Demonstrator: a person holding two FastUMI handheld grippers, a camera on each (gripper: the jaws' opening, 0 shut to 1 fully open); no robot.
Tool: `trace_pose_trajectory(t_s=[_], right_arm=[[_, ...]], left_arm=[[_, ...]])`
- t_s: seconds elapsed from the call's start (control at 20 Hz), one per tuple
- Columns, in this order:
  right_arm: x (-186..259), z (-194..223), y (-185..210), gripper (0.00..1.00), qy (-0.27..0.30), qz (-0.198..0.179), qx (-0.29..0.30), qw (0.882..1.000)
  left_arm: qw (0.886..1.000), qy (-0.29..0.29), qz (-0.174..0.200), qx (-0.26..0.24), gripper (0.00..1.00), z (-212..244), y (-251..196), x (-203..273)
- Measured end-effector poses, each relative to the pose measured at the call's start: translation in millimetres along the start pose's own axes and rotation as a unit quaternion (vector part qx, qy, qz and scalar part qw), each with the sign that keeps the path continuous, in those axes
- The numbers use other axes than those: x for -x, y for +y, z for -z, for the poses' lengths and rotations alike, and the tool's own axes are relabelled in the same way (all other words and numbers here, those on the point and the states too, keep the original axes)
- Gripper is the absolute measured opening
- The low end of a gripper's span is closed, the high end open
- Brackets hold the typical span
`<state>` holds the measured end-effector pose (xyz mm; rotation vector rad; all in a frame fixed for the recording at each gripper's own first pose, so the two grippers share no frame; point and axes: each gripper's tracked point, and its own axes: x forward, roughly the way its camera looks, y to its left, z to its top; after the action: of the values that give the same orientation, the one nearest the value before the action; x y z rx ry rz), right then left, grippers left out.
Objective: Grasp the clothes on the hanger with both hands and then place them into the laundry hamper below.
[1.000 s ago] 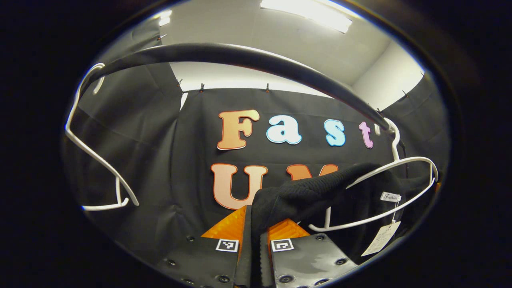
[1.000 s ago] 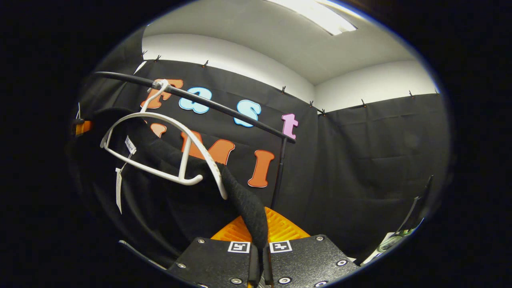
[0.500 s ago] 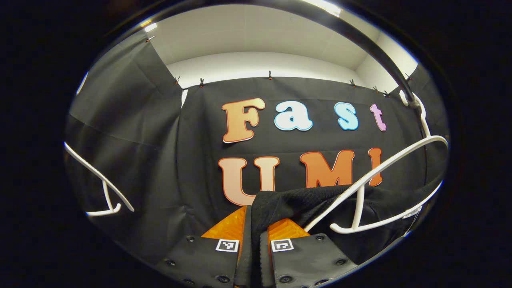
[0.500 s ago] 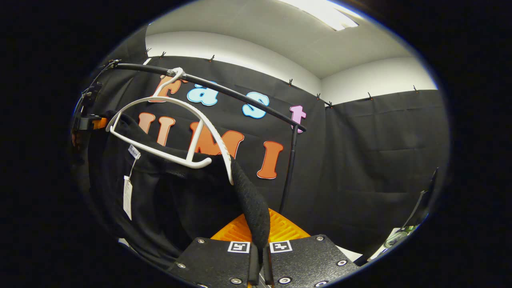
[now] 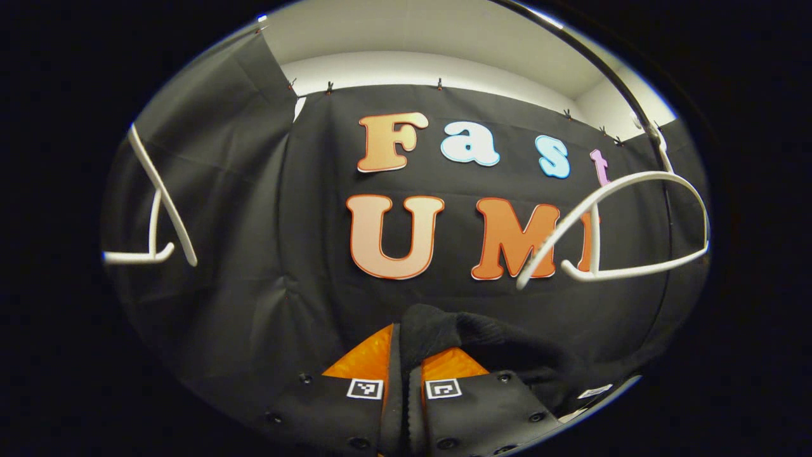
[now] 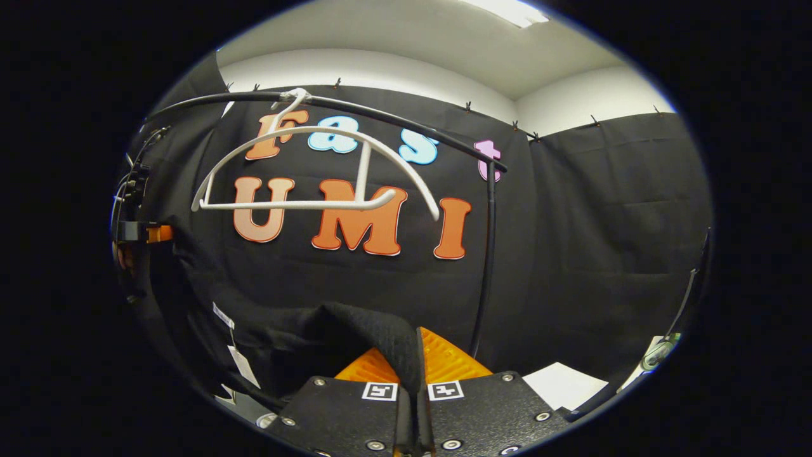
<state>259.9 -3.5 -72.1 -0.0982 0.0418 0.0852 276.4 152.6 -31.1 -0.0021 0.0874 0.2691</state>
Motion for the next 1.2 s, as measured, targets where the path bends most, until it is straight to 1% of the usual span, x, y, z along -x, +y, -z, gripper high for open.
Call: trace_pose_trajectory(t_s=[0.05, 0.15, 0.3, 0.4, 0.55, 0.6, 0.65, 0.7, 0.75, 0.85, 1.0, 1.1, 1.2], right_arm=[[4.6, -7.9, 12.0, 0.02, -0.014, -0.013, 0.01, 1.0], [11.7, -15.9, 43.6, 0.02, -0.017, -0.039, 0.03, 0.999], [19.8, -15.4, 75.3, 0.03, -0.011, -0.076, 0.029, 0.997], [27.0, -8.6, 96.1, 0.03, -0.002, -0.096, 0.026, 0.995], [26.2, 7.1, 130.1, 0.04, 0.021, -0.127, 0.017, 0.992], [28.6, 16.2, 141.9, 0.04, 0.03, -0.138, 0.013, 0.99], [31.7, 25.8, 153.1, 0.04, 0.04, -0.149, 0.009, 0.988], [33.9, 36.1, 165.9, 0.04, 0.051, -0.161, 0.004, 0.986], [37.7, 47.9, 177.9, 0.04, 0.064, -0.172, -0.001, 0.983], [40.9, 76.5, 199.9, 0.05, 0.093, -0.185, -0.01, 0.978], [49.5, 128.2, 220.9, 0.05, 0.149, -0.198, -0.023, 0.969], [55.3, 168.9, 234.7, 0.08, 0.191, -0.208, -0.027, 0.959], [60.6, 214.8, 238.7, 0.08, 0.241, -0.207, -0.021, 0.948]], left_arm=[[1.0, 0.001, 0.002, -0.008, 0.1, 9.1, -0.7, 6.9], [1.0, 0.011, 0.011, -0.017, 0.1, 29.5, -7.2, 23.4], [0.999, 0.026, 0.026, -0.021, 0.11, 47.3, -15.5, 50.1], [0.999, 0.034, 0.037, -0.018, 0.11, 55.3, -22.6, 64.7], [0.996, 0.055, 0.062, -0.014, 0.11, 74.8, -34.0, 85.9], [0.995, 0.061, 0.073, -0.015, 0.11, 82.2, -41.1, 93.2], [0.994, 0.068, 0.083, -0.017, 0.13, 90.9, -46.4, 98.2], [0.992, 0.078, 0.093, -0.018, 0.11, 101.0, -52.8, 102.7], [0.991, 0.091, 0.101, -0.018, 0.11, 114.7, -57.5, 106.8], [0.985, 0.128, 0.117, -0.016, 0.11, 146.5, -70.9, 115.5], [0.973, 0.188, 0.131, -0.021, 0.11, 204.5, -86.8, 126.4], [0.956, 0.259, 0.137, -0.016, 0.1, 250.8, -91.6, 139.4], [0.941, 0.308, 0.14, -0.017, 0.11, 291.8, -97.6, 152.4]])
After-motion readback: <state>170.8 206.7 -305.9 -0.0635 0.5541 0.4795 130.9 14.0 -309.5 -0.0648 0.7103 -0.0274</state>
